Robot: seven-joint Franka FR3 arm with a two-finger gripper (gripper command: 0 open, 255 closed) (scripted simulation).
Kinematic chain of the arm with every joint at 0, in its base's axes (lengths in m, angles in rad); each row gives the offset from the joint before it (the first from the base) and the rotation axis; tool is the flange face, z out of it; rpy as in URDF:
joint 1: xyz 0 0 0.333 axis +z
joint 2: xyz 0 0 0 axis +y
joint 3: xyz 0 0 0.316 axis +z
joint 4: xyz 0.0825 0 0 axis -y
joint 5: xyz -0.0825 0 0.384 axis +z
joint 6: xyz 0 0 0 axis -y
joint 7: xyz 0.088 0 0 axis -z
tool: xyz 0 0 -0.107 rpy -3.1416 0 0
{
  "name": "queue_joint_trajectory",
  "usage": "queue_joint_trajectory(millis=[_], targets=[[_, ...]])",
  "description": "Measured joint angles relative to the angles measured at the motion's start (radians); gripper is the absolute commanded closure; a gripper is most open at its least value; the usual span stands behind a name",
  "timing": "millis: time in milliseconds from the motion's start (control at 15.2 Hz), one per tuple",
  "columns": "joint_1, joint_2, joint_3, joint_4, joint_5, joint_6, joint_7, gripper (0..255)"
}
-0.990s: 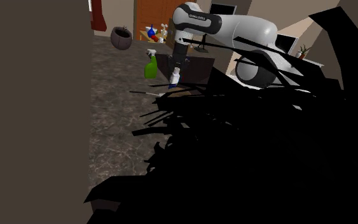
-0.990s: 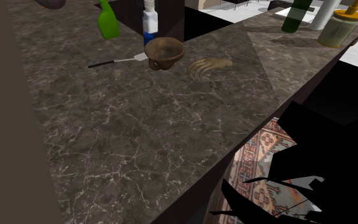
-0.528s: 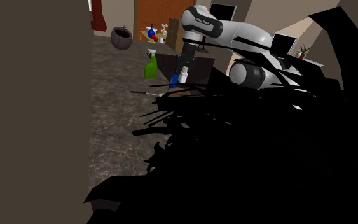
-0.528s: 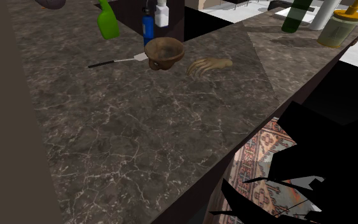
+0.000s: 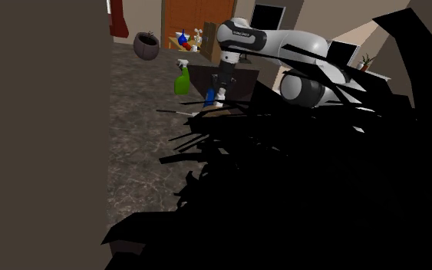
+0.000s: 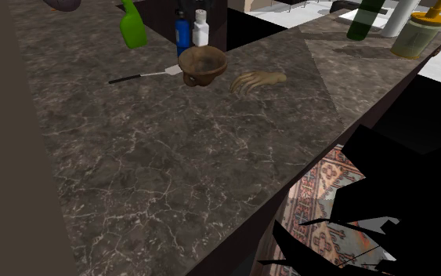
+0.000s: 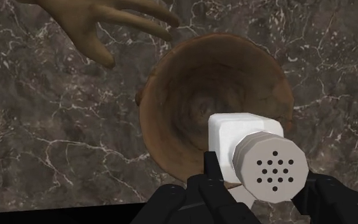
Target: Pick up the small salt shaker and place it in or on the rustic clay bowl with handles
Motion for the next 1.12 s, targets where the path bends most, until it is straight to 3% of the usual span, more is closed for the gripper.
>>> queue_joint_trajectory(millis=[396, 792, 858, 1122], targets=[[0.003, -0.015, -0.001, -0.107, 0.001, 0.092, -0.010, 255], [0.004, -0.017, -0.001, -0.122, 0.001, 0.105, -0.011, 255], [0.004, -0.017, -0.001, -0.122, 0.001, 0.105, -0.011, 0], [0.004, -0.017, -0.001, -0.122, 0.001, 0.105, -0.012, 0]])
